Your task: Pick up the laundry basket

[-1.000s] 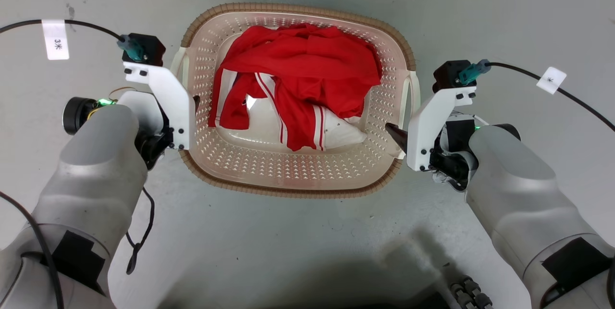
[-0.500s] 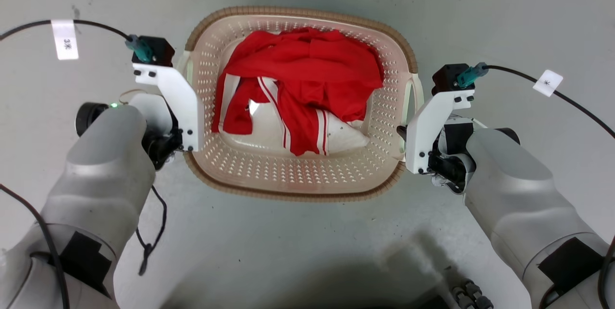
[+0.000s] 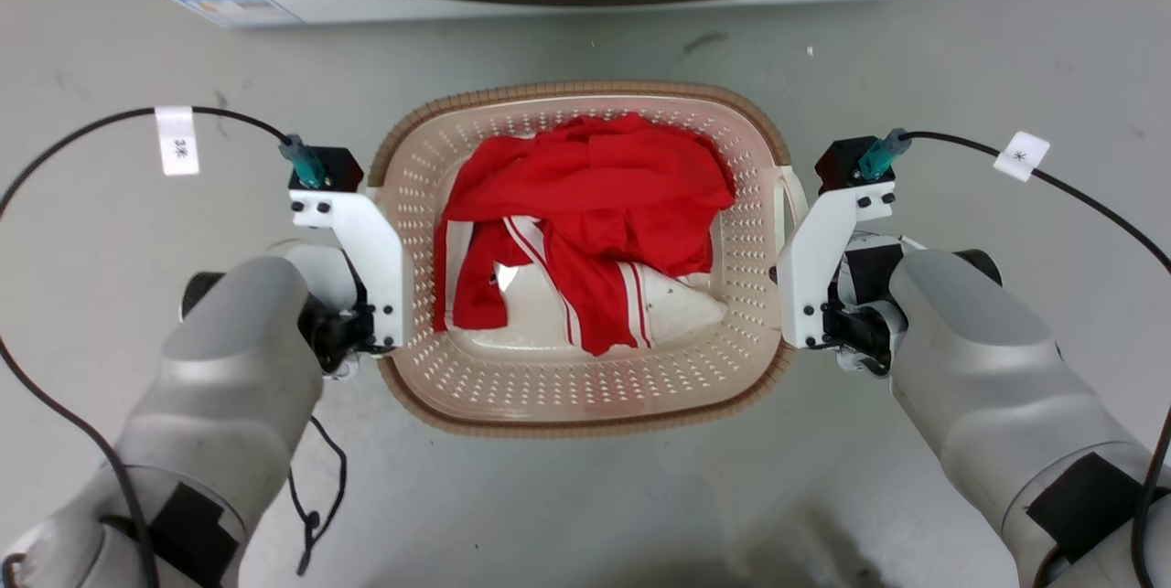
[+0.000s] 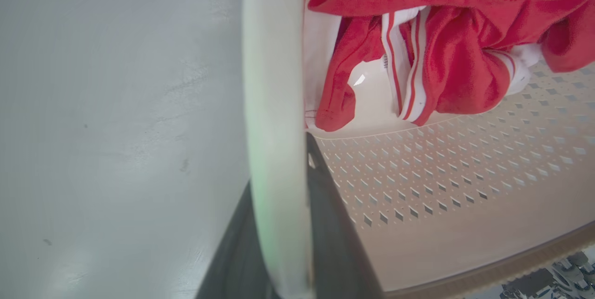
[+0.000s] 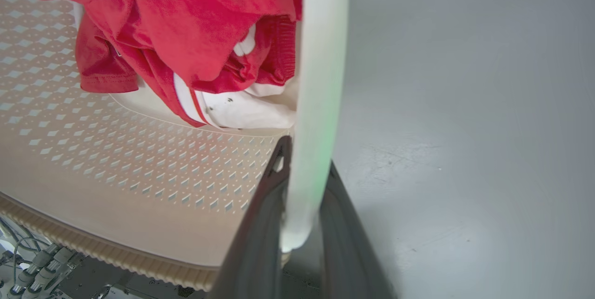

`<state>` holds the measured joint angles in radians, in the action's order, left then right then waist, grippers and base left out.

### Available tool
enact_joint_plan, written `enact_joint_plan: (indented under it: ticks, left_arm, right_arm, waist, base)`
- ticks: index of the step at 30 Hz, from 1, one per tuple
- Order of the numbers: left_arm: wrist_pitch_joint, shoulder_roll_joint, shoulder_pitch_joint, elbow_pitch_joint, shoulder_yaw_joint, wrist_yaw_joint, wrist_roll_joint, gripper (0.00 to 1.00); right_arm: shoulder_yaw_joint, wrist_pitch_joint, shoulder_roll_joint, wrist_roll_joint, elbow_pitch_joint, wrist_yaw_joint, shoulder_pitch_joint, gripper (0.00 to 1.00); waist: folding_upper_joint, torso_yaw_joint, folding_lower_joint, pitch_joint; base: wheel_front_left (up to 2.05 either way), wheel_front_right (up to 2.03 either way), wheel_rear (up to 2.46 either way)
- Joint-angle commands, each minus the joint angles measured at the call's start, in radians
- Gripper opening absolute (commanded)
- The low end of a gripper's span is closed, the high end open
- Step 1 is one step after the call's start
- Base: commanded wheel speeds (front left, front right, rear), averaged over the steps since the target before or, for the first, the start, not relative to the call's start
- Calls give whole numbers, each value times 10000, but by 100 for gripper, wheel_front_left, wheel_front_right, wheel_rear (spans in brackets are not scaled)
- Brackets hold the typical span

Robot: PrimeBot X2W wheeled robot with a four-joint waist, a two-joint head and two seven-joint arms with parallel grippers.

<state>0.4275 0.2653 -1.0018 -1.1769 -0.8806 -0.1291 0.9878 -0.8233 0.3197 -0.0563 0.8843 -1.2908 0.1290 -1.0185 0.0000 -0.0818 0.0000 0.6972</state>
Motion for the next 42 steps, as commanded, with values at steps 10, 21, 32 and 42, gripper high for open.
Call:
enact_joint_plan:
  ticks: [10,21,32,42]
  left_arm:
    - [697,-674,1203,-15,-308,-40,772,0]
    - [1892,-879,2263,-173,-508,-67,1478,0]
    - [2839,-866,2898,-359,-691,-61,1885,0]
    - [3150,-967,3263,-551,-733,-39,2135,0]
  right_arm:
    - [162,1133,159,-353,78,42,977,0]
    - [679,2897,161,-646,75,42,2156,0]
    - [961,4750,132,-719,60,39,2875,0]
    - [1627,5748,121,-1303,55,33,3212,0]
  waist:
    - [0,384,0,-2297]
    - [0,511,0,-4680]
    - [0,483,0,-6350]
    - [0,496,0,-7348]
  base:
    - [0,0,0]
    - [0,0,0]
    - [0,0,0]
    - [0,0,0]
